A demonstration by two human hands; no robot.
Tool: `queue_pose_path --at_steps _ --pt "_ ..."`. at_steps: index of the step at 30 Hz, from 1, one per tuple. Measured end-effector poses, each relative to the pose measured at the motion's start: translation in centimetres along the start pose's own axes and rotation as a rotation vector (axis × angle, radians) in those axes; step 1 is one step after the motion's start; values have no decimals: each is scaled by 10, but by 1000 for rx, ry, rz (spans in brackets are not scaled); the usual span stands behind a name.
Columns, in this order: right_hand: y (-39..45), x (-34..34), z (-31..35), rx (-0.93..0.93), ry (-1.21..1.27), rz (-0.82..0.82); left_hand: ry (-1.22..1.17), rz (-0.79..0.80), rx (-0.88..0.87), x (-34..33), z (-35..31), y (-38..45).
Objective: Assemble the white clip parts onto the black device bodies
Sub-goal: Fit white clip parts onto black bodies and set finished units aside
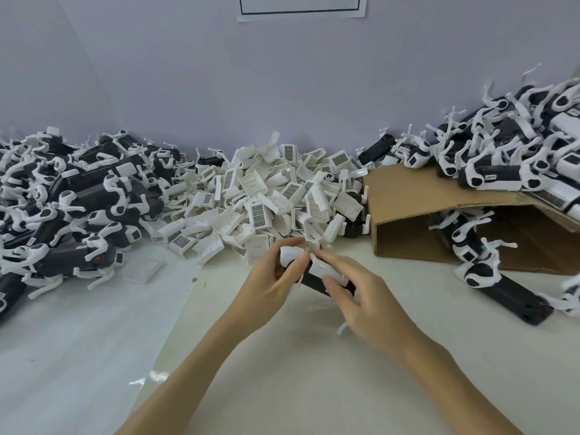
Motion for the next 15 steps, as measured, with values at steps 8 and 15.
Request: queue_pose_path --at_steps 8,15 --pt "-2 -11 -3 169 -479 -95 83 -98 -24 -9 -2 -3" --pt "-3 -14 -2 192 -419 -123 144 -129 -44 -10 -4 -4"
Point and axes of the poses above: each hand's wrist, its own y-axis towards the middle knuckle, its own x-axis out of the back of the hand, z = x × y, the point moved 3 cm from there along y, towards the middle knuckle, and after that the axes turned 6 degrees about y, right-handed, at the moved point
